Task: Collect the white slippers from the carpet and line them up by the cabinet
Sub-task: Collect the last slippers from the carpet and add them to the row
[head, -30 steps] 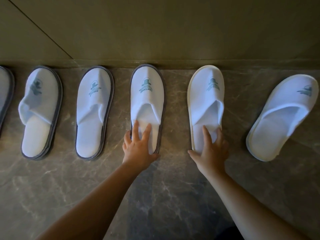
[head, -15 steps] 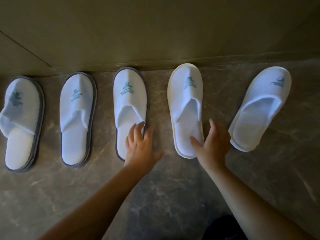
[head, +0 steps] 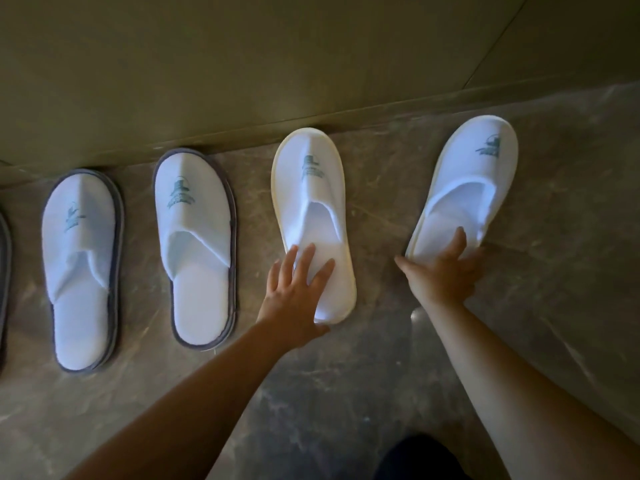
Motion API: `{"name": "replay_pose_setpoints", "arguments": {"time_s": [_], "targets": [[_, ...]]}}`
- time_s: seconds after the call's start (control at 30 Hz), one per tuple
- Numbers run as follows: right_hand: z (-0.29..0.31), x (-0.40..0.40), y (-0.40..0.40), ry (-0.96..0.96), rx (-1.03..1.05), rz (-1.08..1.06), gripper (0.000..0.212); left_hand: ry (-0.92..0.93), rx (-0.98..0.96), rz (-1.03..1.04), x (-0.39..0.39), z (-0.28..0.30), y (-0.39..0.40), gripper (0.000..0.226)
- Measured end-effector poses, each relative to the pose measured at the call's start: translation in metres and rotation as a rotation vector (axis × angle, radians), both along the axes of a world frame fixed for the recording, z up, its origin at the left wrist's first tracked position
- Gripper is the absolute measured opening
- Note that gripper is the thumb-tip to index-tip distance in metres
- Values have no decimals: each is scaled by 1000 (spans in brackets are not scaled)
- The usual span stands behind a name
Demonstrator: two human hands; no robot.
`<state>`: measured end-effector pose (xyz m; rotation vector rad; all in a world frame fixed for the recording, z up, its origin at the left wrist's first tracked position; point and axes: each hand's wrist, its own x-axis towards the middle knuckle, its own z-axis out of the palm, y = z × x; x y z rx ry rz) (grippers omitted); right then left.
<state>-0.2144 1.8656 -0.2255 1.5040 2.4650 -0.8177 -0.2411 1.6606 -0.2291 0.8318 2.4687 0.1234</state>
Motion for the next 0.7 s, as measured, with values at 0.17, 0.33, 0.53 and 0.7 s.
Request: {"name": "replay_pose_setpoints", "arguments": {"time_s": [0.17, 0.33, 0.53, 0.7], "targets": [[1, 13, 16, 74, 22, 121, 97, -18, -16, 11, 0, 0, 1, 103], [6, 39, 28, 68, 42, 494, 86, -18, -37, 6, -1, -1, 0, 106], [4, 29, 32, 35, 65, 571, 79, -15, -19, 35, 0, 0, 1, 107], [3, 25, 35, 33, 63, 591, 79, -17, -10, 61, 1, 0, 3, 106]]}}
